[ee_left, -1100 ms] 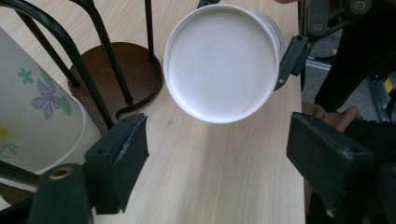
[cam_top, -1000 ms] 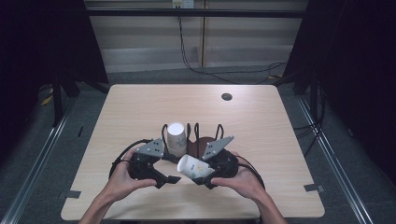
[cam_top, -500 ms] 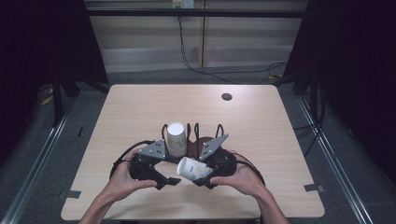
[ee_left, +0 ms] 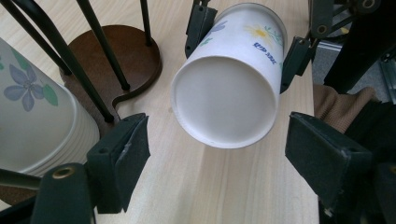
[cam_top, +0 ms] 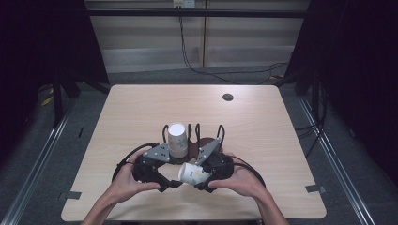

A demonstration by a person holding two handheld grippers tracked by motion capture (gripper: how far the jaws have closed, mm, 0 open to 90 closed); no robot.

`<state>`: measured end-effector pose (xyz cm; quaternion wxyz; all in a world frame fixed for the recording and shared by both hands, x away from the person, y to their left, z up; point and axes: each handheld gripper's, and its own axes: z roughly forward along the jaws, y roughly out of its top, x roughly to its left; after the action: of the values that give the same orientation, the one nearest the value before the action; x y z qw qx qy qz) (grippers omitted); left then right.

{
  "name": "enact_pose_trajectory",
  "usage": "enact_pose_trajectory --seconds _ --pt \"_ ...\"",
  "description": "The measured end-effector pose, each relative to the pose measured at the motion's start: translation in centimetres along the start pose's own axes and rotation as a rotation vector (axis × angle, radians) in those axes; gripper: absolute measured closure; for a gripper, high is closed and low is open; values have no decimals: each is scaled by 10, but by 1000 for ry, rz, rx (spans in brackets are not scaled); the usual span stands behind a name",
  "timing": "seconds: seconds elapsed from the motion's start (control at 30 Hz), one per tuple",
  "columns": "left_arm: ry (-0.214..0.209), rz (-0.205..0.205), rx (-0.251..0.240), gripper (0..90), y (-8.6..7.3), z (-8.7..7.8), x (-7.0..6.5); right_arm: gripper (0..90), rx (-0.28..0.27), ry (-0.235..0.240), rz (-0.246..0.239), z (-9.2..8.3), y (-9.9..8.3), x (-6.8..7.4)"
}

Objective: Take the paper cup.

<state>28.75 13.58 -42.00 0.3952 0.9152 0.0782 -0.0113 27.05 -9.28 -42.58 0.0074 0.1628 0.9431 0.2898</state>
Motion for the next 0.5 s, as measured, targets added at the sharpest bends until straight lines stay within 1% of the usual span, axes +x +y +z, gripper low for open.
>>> enact_pose_trajectory --seconds 0.07,0.1,0.13,0.2,0.23,0.27,0.33,0.4,0.43,0.5 --pt "8 17 3 235 0 2 -2 309 11 5 1 1 0 1" --pt "6 26 7 243 0 3 -2 309 13 9 -4 1 0 2" --pt "4 21 8 246 0 4 -3 309 17 9 -1 2 1 2" --pt "-2 24 22 248 0 6 -4 309 27 11 -16 4 1 3" --pt "-4 27 28 248 0 7 -4 309 30 11 -13 5 2 5" --pt "-8 26 37 248 0 7 -4 309 33 6 -20 5 2 5" --pt "-8 26 47 251 0 8 -4 309 38 10 -29 7 3 6" --pt "-17 28 60 250 0 10 -4 310 49 7 -28 8 4 8" --pt "-20 29 61 251 0 11 -4 310 47 5 -39 8 4 8" --pt "-33 36 75 253 1 12 -4 310 45 0 -39 9 5 9"
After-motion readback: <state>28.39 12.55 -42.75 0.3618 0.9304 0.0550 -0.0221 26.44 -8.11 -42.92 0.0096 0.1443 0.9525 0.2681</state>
